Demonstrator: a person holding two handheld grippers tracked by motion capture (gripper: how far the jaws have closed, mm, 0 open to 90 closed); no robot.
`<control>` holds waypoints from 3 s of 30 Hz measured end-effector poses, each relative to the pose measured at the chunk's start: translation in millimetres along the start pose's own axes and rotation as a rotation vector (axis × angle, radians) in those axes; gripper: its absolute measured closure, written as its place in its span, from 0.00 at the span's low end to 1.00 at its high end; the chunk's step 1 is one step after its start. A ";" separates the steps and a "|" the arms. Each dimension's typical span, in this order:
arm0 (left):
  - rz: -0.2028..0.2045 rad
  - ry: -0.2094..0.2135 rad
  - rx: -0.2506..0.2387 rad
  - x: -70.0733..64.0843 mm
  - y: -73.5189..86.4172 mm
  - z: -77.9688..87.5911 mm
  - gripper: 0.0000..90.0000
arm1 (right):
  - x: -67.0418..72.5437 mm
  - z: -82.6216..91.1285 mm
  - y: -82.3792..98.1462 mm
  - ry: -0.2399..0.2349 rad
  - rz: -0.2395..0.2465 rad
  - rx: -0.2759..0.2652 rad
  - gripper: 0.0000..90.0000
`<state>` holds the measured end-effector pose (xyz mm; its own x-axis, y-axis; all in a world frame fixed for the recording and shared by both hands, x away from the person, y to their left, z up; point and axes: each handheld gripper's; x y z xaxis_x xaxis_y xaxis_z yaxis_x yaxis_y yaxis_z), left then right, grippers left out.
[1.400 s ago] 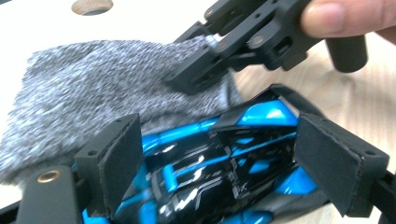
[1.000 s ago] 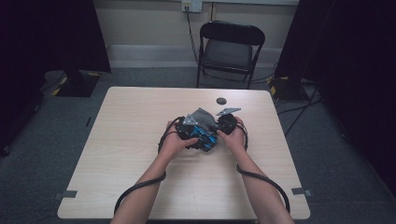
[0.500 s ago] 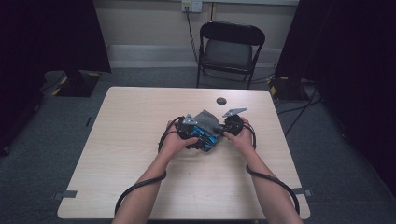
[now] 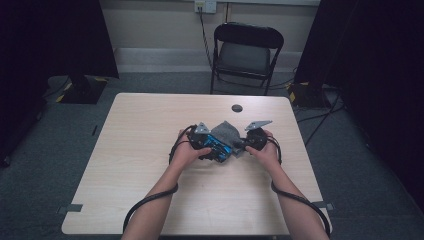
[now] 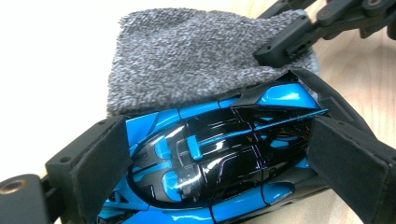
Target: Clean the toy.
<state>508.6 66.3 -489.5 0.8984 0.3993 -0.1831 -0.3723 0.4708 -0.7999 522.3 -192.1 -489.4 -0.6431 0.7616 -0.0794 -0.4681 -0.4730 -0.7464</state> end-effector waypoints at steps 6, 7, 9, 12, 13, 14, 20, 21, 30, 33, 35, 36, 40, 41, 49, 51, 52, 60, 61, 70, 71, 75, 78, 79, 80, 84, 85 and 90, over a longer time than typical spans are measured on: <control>-0.001 0.001 0.003 0.1 -0.3 0.0 0.06 | -1.2 9.0 6.3 -0.004 0.003 0.005 0.80; 0.000 0.001 0.002 0.1 -0.3 -0.1 0.06 | -1.1 10.6 7.6 -0.007 0.005 0.005 0.80; -0.002 0.001 0.003 0.1 -0.3 0.0 0.06 | -0.7 13.5 10.4 -0.012 0.011 0.003 0.80; -0.003 0.001 0.002 0.1 -0.1 0.0 0.06 | -1.4 19.6 16.1 -0.021 0.018 -0.001 0.80; -0.004 0.001 0.003 0.0 -0.2 0.0 0.06 | -1.9 21.0 17.6 -0.024 0.018 -0.003 0.80; -0.004 0.000 0.003 0.0 -0.1 0.0 0.06 | -2.5 23.4 20.0 -0.028 0.019 -0.003 0.80; -0.004 0.001 0.003 0.0 -0.2 0.0 0.06 | -3.3 34.2 28.6 -0.047 0.038 -0.004 0.80; -0.003 0.001 0.004 0.0 -0.3 0.0 0.06 | -2.8 36.4 30.4 -0.047 0.040 -0.004 0.80; -0.002 0.001 0.013 0.0 -1.2 0.1 0.06 | -4.7 50.2 42.1 -0.048 0.051 0.002 0.80; -0.002 0.001 0.011 0.0 -1.0 0.1 0.06 | -6.3 54.8 45.7 -0.052 0.051 0.008 0.80; -0.003 0.001 0.012 0.2 -1.3 0.0 0.06 | -7.5 58.0 48.0 -0.053 0.052 0.012 0.80; -0.003 0.001 0.012 0.2 -1.3 0.0 0.06 | -7.5 58.0 48.0 -0.053 0.052 0.012 0.80; -0.003 0.000 0.009 -0.1 -0.7 0.0 0.06 | -10.6 65.4 53.9 -0.056 0.049 0.020 0.80; -0.003 0.000 0.011 0.0 -0.9 0.1 0.06 | -11.1 66.4 54.8 -0.055 0.049 0.021 0.80; -0.004 0.000 0.010 -0.1 -0.7 0.0 0.06 | -14.8 76.3 62.6 -0.058 0.035 0.031 0.80; -0.004 0.000 0.011 0.0 -0.9 0.1 0.06 | -16.1 80.1 65.7 -0.061 0.031 0.034 0.80; -0.004 0.000 0.011 0.0 -0.9 0.1 0.06 | -16.1 80.1 65.7 -0.061 0.031 0.034 0.80; -0.003 -0.001 0.013 -0.1 -1.1 0.1 0.06 | -24.7 97.1 74.1 -0.047 0.007 0.028 0.80; -0.003 -0.001 0.013 -0.1 -1.1 0.1 0.06 | -26.7 100.2 74.3 -0.042 -0.003 0.019 0.80; -0.004 0.000 0.010 -0.2 -0.8 0.0 0.06 | -39.6 111.9 62.4 0.018 -0.088 -0.060 0.81; -0.004 -0.001 0.010 -0.2 -0.8 0.0 0.06 | -40.9 110.7 59.7 0.031 -0.103 -0.068 0.81; -0.004 0.000 0.005 -0.2 -0.5 -0.1 0.06 | -43.4 94.9 42.0 0.079 -0.140 -0.095 0.81; -0.001 -0.001 0.010 -0.3 -1.0 -0.1 0.06 | -42.5 83.6 31.2 0.077 -0.156 -0.099 0.80; -0.002 -0.001 0.010 -0.5 -1.0 -0.3 0.06 | -41.5 78.4 25.8 0.077 -0.151 -0.096 0.80; -0.003 -0.004 0.007 -1.1 -0.5 -0.5 0.06 | -40.8 75.2 22.7 0.076 -0.147 -0.096 0.80; -0.010 -0.006 -0.001 -1.3 0.6 -0.4 0.06 | -36.7 61.9 9.6 0.071 -0.130 -0.088 0.80; -0.010 -0.005 0.002 -0.9 0.3 -0.2 0.06 | -33.1 53.1 1.3 0.076 -0.113 -0.083 0.80; -0.009 -0.004 0.002 -1.0 0.3 -0.3 0.06 | -25.7 38.0 -10.4 0.064 -0.099 -0.079 0.80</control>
<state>507.7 65.8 -489.7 0.9006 0.3983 -0.1739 -0.3648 0.4755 -0.8005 520.7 -223.6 -454.4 -0.5550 0.8308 -0.0426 -0.4769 -0.3597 -0.8020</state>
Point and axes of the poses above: each handheld gripper's, and its own axes: z roughly backward along the jaws, y roughly out of its underside, x roughly to its left, and after that the axes turned 13 degrees about y, right-handed
